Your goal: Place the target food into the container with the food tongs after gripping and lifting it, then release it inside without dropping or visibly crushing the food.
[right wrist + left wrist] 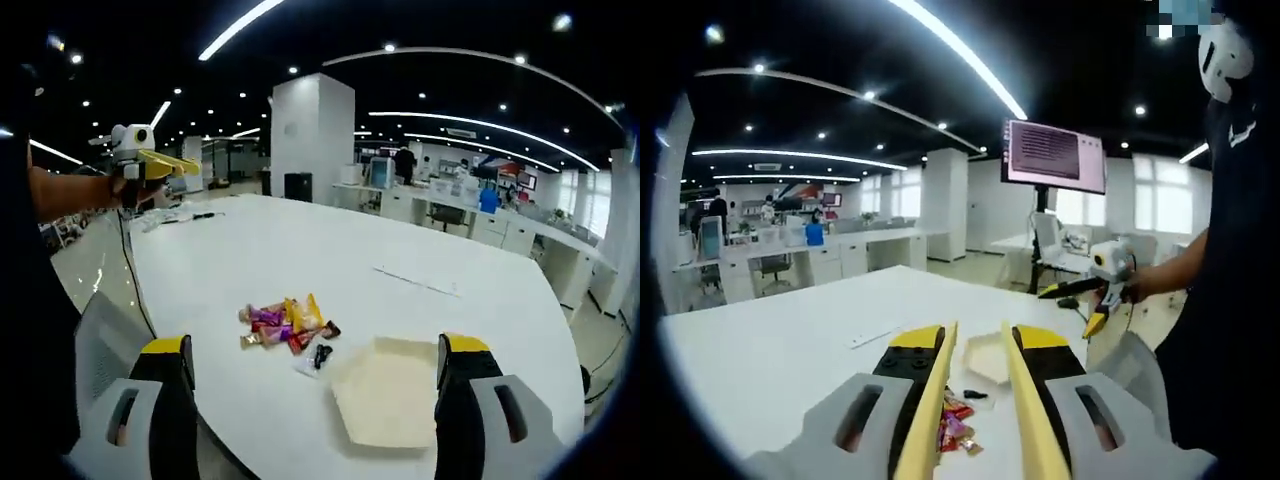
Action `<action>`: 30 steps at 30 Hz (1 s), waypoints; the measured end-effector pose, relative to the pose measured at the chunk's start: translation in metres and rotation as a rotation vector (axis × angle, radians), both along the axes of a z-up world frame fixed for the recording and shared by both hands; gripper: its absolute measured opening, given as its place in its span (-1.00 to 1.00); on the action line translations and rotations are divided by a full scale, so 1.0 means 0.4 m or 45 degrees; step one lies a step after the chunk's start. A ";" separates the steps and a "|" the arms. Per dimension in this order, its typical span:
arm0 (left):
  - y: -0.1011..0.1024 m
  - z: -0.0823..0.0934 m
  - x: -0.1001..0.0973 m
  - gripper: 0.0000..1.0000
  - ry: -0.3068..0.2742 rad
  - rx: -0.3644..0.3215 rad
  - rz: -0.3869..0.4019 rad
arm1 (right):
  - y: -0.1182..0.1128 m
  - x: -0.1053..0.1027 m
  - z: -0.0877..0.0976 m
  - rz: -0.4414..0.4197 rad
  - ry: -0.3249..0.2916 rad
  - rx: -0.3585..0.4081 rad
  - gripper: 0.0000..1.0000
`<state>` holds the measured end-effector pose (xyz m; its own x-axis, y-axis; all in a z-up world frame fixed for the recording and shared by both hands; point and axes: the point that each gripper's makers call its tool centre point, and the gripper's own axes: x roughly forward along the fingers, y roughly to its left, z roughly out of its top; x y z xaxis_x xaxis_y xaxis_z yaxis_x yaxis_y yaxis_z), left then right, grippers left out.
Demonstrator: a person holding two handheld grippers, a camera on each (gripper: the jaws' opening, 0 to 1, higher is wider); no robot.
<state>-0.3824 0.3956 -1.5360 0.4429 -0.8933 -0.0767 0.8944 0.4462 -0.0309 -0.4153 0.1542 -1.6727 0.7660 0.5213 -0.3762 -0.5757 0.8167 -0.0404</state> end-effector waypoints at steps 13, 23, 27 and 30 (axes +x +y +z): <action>0.037 -0.039 0.026 -0.57 0.039 0.023 -0.031 | -0.004 -0.028 -0.103 -0.117 0.048 -0.011 0.99; 0.032 -0.072 0.053 -0.57 0.009 0.075 -0.038 | -0.030 -0.013 -0.161 -0.152 0.050 -0.071 0.99; 0.037 -0.103 0.069 -0.56 0.024 0.113 -0.025 | -0.038 -0.006 -0.161 -0.173 0.054 -0.041 0.99; 0.049 -0.127 0.086 -0.57 0.055 0.115 -0.028 | -0.043 -0.002 -0.174 -0.186 0.070 -0.036 0.99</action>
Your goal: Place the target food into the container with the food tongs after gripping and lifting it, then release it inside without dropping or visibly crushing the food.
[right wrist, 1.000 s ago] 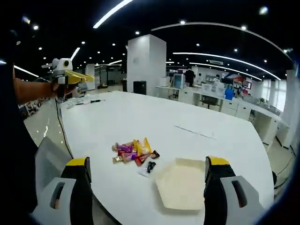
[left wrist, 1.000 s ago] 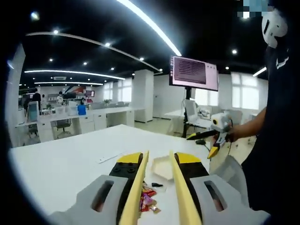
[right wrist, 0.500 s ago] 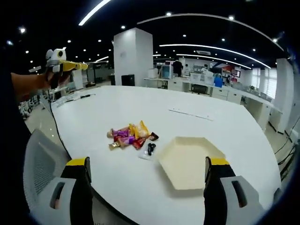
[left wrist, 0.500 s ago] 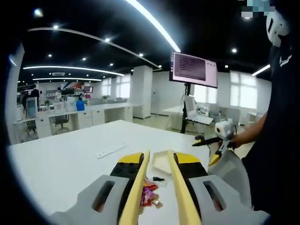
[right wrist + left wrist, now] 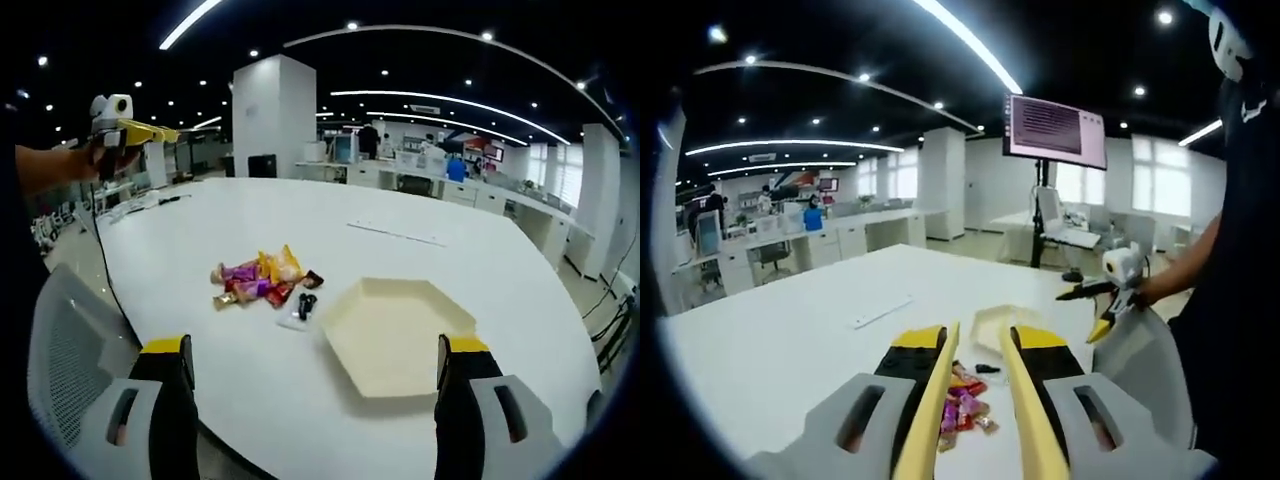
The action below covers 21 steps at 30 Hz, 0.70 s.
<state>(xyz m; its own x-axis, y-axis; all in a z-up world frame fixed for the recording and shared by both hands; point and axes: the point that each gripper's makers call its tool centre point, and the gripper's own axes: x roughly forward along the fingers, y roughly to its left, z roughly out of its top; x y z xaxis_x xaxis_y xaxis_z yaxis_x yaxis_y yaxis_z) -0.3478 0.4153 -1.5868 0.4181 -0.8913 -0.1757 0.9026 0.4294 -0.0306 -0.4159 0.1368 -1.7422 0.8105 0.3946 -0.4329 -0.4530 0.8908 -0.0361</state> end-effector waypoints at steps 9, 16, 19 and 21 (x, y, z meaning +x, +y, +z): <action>0.010 -0.037 0.020 -0.56 0.006 0.058 0.020 | 0.020 -0.003 0.000 0.045 -0.012 -0.022 0.99; -0.015 -0.077 0.036 -0.58 0.001 0.101 -0.006 | 0.019 -0.001 0.005 0.042 -0.016 -0.022 0.98; -0.028 -0.095 0.039 -0.59 0.007 0.132 -0.006 | 0.019 -0.002 0.002 0.038 -0.010 -0.020 0.98; -0.035 -0.111 0.043 -0.59 0.011 0.147 -0.003 | 0.020 -0.002 -0.001 0.037 -0.008 -0.021 0.98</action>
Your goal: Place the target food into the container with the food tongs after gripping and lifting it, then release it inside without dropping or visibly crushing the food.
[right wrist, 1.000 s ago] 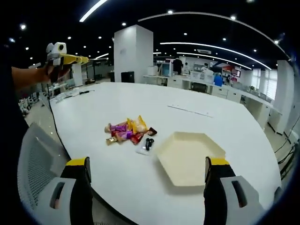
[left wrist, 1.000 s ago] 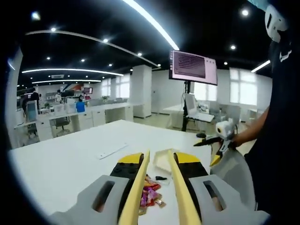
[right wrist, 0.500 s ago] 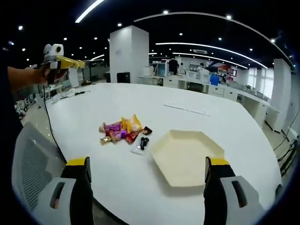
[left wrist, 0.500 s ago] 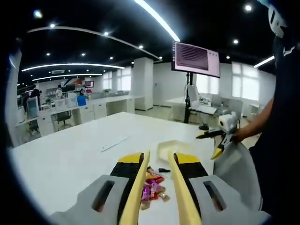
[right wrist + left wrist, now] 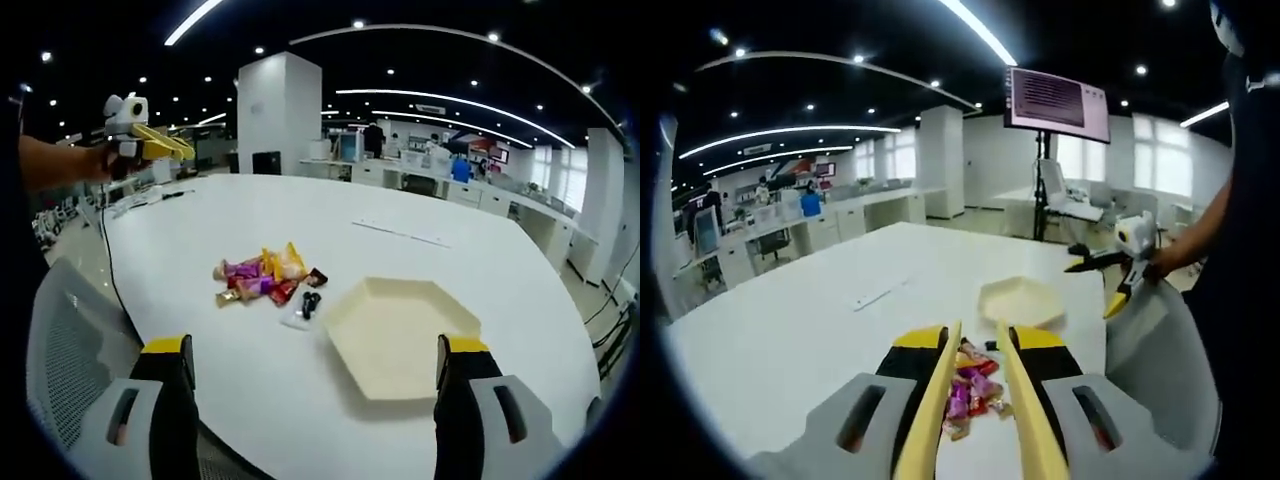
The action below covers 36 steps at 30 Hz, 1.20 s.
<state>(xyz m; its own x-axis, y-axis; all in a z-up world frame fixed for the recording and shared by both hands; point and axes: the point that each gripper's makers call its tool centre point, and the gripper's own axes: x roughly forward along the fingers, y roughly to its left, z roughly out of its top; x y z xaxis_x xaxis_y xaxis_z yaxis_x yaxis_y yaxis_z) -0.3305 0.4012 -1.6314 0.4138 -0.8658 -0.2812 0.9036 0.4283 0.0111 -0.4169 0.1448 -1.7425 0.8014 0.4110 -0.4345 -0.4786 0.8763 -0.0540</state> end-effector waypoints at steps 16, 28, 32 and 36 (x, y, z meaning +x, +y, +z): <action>-0.058 -0.223 0.066 -0.57 0.084 0.247 -0.015 | -0.006 -0.002 -0.010 -0.010 0.019 0.013 0.99; -0.075 -0.369 0.095 -0.57 0.162 0.428 0.025 | -0.007 -0.003 -0.008 -0.001 0.000 -0.030 0.90; -0.064 -0.398 0.110 -0.56 0.226 0.473 0.088 | 0.000 -0.005 -0.006 0.021 -0.012 -0.051 0.88; -0.062 -0.428 0.116 -0.56 0.229 0.531 0.095 | 0.003 -0.006 -0.009 0.030 -0.005 -0.046 0.91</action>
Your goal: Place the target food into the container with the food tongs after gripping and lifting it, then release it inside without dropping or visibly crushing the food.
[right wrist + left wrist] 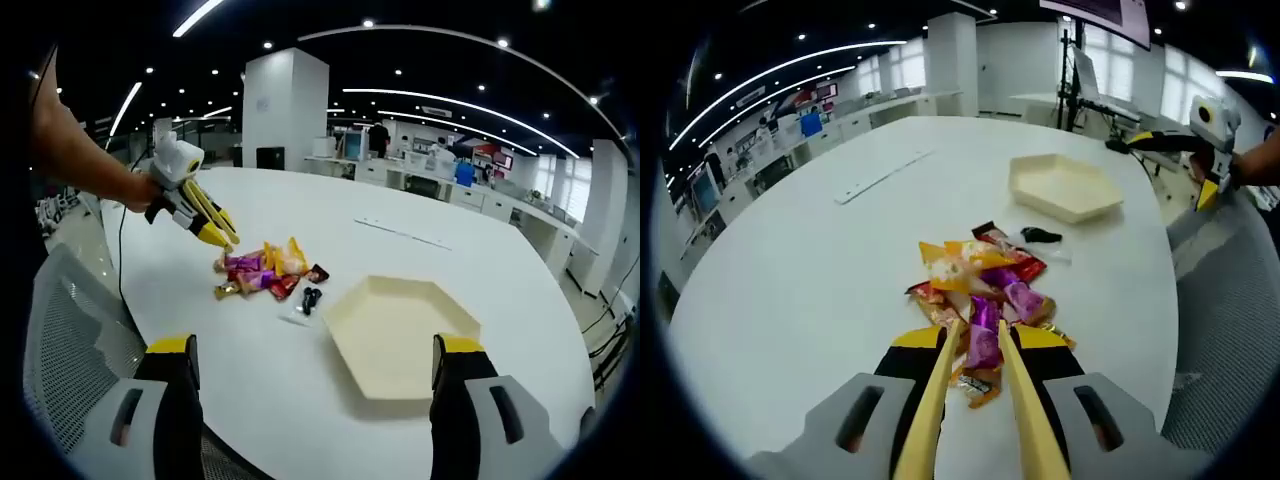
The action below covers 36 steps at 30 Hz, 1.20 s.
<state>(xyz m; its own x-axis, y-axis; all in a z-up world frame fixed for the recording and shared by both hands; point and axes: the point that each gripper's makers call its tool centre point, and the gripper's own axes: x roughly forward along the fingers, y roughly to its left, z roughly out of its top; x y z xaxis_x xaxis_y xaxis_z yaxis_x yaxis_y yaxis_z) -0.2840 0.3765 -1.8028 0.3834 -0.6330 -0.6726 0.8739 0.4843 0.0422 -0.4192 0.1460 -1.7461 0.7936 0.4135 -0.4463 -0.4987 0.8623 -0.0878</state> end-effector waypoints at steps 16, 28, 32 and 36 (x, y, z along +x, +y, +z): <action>-0.018 -0.067 0.016 -0.55 0.110 0.108 0.056 | -0.003 -0.002 -0.003 -0.004 0.016 0.003 0.78; -0.026 -0.079 0.017 -0.66 0.096 0.198 0.041 | -0.006 0.000 0.001 -0.018 0.014 0.027 0.80; -0.027 -0.074 0.017 -0.67 0.089 0.207 0.033 | -0.004 -0.001 0.000 -0.013 0.017 0.026 0.80; -0.029 -0.060 0.010 -0.66 0.093 0.207 0.008 | -0.003 -0.001 -0.001 -0.010 0.019 0.025 0.79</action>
